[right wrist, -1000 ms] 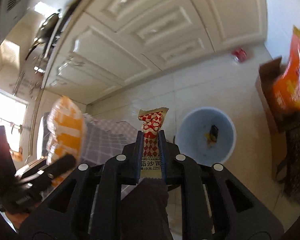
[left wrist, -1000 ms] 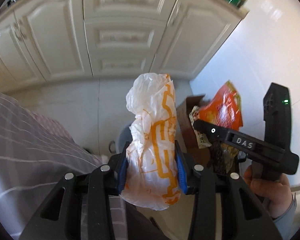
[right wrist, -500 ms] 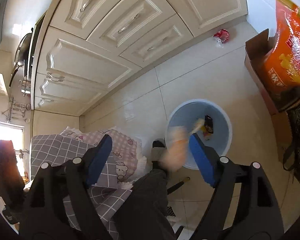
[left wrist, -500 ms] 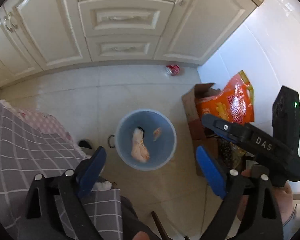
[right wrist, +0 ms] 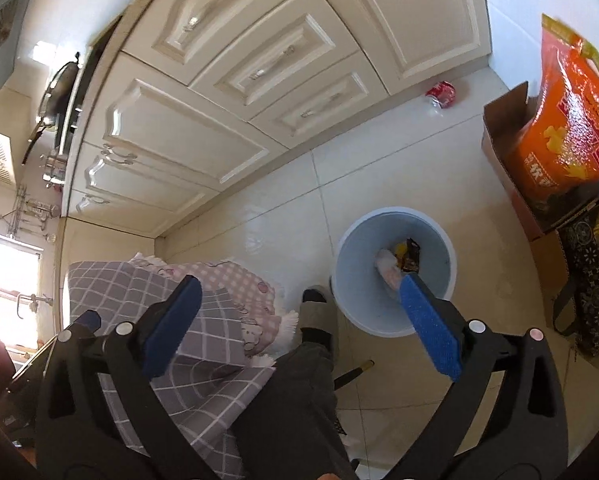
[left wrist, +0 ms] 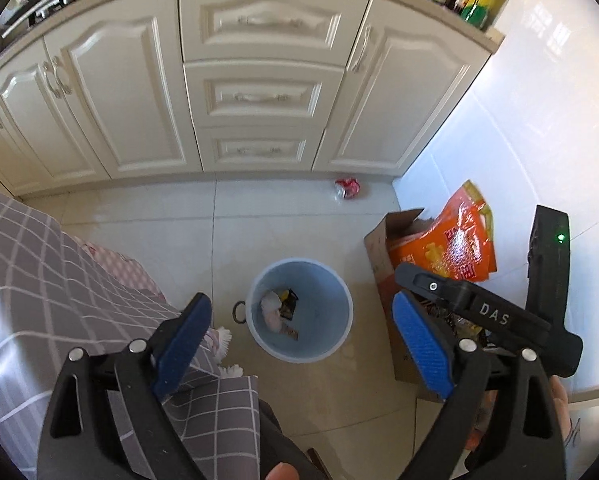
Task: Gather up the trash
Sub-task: 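Move both open grippers back over the table, then grasp the clear pink-filled bag with the left gripper while the right grasps a clear plastic wrapper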
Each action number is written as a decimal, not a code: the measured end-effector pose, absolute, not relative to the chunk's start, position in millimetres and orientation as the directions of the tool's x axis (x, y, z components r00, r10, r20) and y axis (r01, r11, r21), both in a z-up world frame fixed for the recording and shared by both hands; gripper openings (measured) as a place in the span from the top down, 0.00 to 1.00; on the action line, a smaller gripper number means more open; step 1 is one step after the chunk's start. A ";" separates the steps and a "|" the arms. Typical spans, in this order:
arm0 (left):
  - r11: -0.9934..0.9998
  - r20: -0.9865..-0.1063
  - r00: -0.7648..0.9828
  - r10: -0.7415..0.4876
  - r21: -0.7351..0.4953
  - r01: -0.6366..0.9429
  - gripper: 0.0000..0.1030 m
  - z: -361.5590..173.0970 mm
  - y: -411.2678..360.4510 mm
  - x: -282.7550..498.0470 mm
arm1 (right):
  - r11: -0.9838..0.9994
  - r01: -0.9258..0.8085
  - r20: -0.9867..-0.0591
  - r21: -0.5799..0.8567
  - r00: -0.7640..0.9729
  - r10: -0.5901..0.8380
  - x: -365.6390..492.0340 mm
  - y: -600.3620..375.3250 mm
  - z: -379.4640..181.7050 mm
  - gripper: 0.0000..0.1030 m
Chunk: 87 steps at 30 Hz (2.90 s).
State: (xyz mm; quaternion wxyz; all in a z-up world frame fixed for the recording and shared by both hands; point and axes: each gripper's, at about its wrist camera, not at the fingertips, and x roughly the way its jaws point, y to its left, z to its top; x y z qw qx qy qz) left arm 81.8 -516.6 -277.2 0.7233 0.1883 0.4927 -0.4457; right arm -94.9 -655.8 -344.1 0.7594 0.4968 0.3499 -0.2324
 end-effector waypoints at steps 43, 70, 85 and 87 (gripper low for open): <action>0.859 -0.545 0.710 -0.445 -0.036 0.511 0.11 -103.6 -136.3 92.1 | 0.883 -0.025 -0.495 0.469 0.821 0.287 47.4 -348.2 -103.7 0.06; 0.928 -0.740 0.653 -0.161 0.111 0.355 0.10 -233.2 -7.8 181.4 | 0.963 -0.265 -0.839 0.050 0.512 0.184 138.3 -231.2 -230.1 0.06; 0.931 -0.765 0.596 -0.243 -0.010 0.365 0.48 -235.1 1.3 177.8 | 0.937 -0.337 -0.828 0.088 0.498 0.257 140.7 -212.7 -223.4 0.34; 0.930 -0.765 0.596 -0.244 -0.010 0.368 0.44 -234.6 0.3 173.6 | 0.931 -0.359 -0.829 0.068 0.498 0.253 147.6 -206.7 -222.5 0.34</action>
